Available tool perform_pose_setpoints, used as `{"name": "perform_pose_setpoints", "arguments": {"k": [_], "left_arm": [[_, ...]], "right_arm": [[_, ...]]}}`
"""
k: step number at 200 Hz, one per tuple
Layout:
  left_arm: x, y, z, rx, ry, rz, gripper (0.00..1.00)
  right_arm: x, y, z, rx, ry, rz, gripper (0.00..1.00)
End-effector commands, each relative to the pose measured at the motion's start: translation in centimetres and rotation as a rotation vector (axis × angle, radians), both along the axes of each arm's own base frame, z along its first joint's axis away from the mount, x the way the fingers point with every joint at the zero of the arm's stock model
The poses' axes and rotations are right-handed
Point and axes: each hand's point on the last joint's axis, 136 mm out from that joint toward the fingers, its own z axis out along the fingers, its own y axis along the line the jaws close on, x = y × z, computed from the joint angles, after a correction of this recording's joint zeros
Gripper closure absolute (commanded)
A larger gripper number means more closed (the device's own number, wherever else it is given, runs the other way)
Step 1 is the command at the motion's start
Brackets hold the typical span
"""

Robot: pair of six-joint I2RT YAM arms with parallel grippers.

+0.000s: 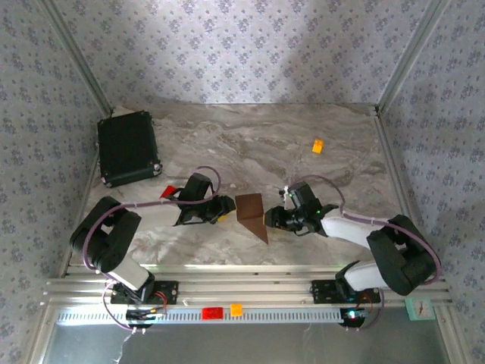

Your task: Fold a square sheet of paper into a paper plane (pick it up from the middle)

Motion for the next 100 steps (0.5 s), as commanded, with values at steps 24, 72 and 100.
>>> {"name": "perform_pose_setpoints", "arguments": {"k": [24,72,100], "left_arm": [[0.0,-0.6,0.1,-0.036,0.019,-0.009,0.52],[0.0,-0.8,0.1,-0.043,0.026,-0.014,0.52],[0.0,-1.0,0.0,-0.047,0.032,-0.021,0.52]], "right_arm": [[0.3,1.2,0.3,0.019,0.001,0.04,0.6],[0.4,1.6,0.5,0.036,-0.001,0.061,0.61],[0.4,2.3,0.8,0.081,0.004,0.088,0.61]]}}
